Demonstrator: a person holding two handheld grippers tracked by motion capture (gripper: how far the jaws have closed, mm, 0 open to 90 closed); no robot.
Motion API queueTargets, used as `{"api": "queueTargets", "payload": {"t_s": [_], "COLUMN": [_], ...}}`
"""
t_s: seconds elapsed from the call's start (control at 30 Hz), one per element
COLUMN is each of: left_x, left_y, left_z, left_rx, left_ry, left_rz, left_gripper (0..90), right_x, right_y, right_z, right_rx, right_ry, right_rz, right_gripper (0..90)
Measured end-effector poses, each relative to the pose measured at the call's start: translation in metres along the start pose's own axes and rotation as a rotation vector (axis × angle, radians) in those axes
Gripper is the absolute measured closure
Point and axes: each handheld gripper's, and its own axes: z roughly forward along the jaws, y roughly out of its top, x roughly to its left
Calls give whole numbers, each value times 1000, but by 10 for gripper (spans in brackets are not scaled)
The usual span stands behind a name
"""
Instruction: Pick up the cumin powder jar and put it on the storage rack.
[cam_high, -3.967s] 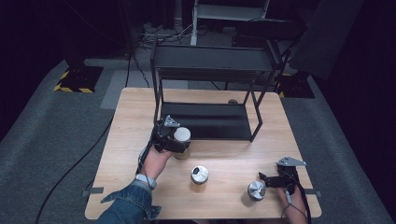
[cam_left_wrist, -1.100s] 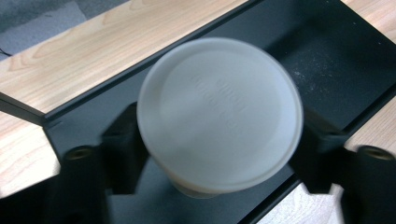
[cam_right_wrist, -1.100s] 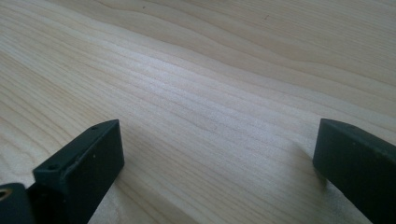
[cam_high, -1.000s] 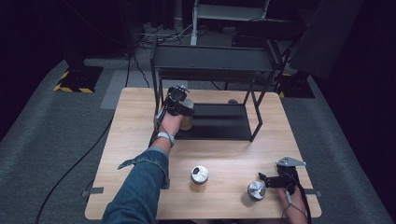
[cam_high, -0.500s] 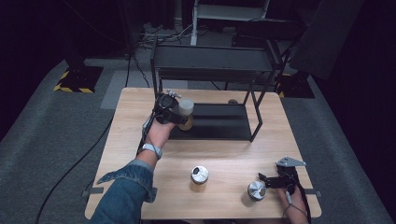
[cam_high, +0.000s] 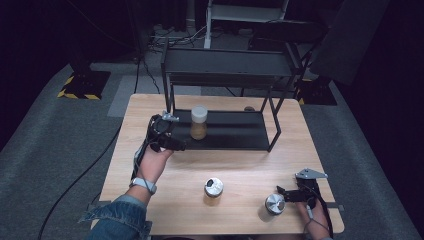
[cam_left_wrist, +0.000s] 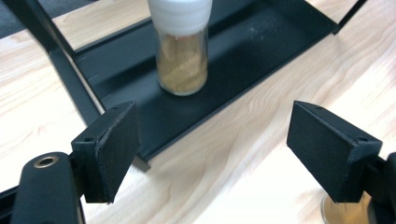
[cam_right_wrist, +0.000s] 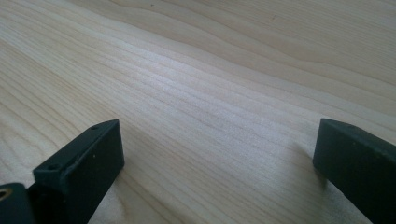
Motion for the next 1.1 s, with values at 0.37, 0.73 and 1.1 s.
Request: {"api": "queueTargets", "payload": {"t_s": [0.37,0.73,1.1], "left_x": [-5,-3,-6], "left_y": [-49,-90,-129], "left_z": [-20,-24,-15], "left_rx": [12,36,32], "left_ry": [0,8,30], "left_rz": [8,-12,-25], "left_gripper": [167,165,165], "right_x": [0,0,0], "right_y": [0,0,0], "right_z": [0,0,0], "right_rx": [1,0,1], "right_ry": [2,3,4], "right_rz": [-1,-2,-4], "right_gripper": [14,14,14]}}
